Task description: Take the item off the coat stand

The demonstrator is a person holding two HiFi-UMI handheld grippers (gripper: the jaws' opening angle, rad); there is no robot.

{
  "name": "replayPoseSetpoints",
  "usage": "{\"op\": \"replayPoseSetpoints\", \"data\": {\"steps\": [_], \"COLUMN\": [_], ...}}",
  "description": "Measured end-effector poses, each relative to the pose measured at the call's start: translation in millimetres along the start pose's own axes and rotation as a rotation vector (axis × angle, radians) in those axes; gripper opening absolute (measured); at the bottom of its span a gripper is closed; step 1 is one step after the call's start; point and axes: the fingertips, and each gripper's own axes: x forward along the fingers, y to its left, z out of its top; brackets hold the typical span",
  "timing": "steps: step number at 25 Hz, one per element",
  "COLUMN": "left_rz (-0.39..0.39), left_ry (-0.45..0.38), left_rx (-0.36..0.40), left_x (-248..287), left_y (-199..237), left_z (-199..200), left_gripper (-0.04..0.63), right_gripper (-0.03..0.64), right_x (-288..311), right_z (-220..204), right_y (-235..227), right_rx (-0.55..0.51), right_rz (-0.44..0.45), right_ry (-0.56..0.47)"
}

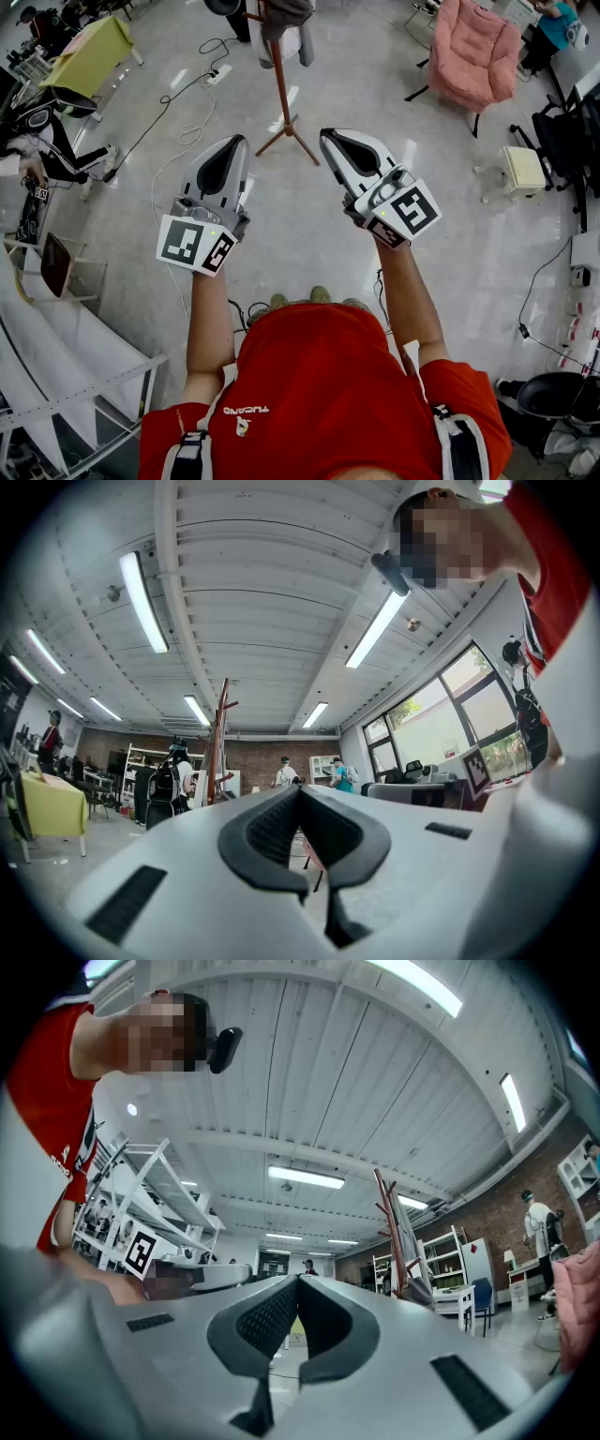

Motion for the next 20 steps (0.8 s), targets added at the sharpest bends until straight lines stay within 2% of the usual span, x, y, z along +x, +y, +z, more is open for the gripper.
{"op": "replayPoseSetpoints", "data": {"steps": [11, 20], "left_rz": [0.016, 0.017], "left_ry": [0.016, 0.006], "left_rx": [0.026, 0.04], "left_x": [39, 76], "left_y": [-16, 24], "left_z": [0, -15], "left_gripper": [0.009, 0.009], "right_gripper": [0.024, 0.025], "right_x": [-13, 18], "right_z": [7, -9], "right_y": [-46, -94], "right_rx": [0.018, -0.004], "right_rz": [0.021, -0.01], "right_ry": [-0.02, -0.022]}}
